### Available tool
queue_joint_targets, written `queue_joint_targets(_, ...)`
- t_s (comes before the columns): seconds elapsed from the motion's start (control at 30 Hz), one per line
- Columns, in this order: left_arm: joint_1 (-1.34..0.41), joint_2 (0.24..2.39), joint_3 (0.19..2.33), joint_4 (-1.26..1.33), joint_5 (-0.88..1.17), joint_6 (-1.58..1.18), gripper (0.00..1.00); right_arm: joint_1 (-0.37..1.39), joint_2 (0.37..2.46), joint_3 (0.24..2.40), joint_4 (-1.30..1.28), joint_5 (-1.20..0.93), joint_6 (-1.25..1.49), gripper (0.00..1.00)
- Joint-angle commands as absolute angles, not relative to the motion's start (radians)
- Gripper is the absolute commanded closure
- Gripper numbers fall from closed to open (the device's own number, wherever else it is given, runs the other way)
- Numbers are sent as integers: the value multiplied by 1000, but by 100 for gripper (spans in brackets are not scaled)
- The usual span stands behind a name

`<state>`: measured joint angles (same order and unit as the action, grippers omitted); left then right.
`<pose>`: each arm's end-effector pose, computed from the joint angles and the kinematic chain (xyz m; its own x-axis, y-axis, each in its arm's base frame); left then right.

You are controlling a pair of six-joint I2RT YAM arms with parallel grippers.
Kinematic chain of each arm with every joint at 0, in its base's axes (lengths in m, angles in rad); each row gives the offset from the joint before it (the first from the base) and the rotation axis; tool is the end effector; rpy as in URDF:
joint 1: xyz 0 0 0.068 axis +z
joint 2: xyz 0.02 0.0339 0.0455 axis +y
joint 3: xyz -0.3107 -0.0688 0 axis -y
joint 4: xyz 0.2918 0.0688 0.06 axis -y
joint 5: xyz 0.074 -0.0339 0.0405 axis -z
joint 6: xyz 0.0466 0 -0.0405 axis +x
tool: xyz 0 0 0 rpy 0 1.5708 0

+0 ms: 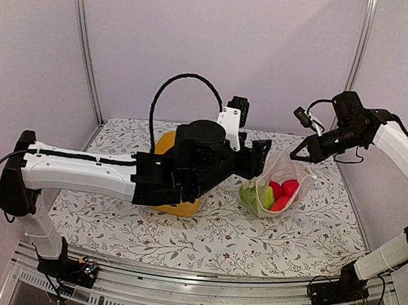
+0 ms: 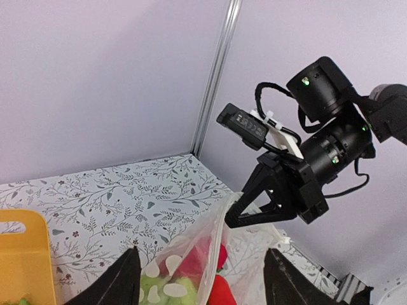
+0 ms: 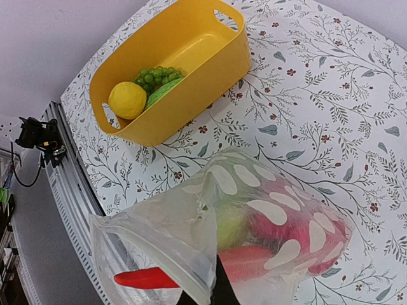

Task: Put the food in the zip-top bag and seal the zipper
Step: Adjust the fake vegetable in the zipper food storage bag, then adjust the zipper food storage bag at the center of the board.

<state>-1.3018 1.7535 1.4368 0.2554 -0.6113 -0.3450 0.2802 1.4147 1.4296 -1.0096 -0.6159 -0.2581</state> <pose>0.1545 -0.4598 0.3783 -0.2308 -0.2048 -0.9512 0.5942 0.7445 -0.3045 0.3035 0.1154 0.3908 -0.6444 -0.4022 -0.6504 -0.7164 0.6151 0.3294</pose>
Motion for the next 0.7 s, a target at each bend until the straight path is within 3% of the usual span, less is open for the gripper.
queue_joint_targets(0.0,-1275,1756,1421,5,-526,-485,40,276,1402,1445,-991,-637,-259,100)
queue_joint_targets(0.17,-1260,1824,1468,-153,-380,-670,47,276,1398,1434,-983,-637,-264,100)
queue_joint_targets(0.43,-1245,1926,1519,-201,-267,-751,53,276,1393,1398,-981,-630,-285,100)
queue_joint_targets(0.5,-1235,1934,1516,-192,-245,-759,61,277,1387,1379,-978,-630,-302,100)
queue_joint_targets(0.57,-1222,1947,1516,-182,-215,-759,77,277,1381,1358,-973,-629,-314,100)
queue_joint_targets(0.67,-1204,1957,1520,-162,-197,-757,95,277,1373,1331,-972,-612,-335,98)
